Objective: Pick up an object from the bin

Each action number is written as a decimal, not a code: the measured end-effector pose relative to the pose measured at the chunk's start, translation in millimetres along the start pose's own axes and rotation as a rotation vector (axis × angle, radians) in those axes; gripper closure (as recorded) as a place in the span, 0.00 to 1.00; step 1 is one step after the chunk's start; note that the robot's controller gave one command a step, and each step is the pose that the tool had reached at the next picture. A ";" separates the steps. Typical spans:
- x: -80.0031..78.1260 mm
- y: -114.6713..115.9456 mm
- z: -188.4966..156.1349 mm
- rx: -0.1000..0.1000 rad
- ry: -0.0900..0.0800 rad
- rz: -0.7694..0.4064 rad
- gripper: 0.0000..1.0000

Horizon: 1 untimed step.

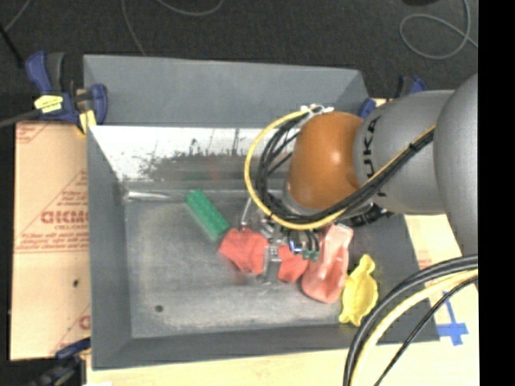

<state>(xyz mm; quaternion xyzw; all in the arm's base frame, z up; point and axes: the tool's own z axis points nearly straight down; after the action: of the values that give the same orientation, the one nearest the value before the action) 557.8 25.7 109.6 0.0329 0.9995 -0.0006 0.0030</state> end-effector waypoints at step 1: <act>-30.3 -1.1 37.9 -0.004 -0.009 0.065 1.00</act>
Offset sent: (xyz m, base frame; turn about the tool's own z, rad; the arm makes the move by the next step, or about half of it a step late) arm 0.0000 0.0000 0.0000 0.0000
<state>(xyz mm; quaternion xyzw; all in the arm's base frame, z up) 588.2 22.6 71.8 0.0653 0.9978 0.0013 0.0077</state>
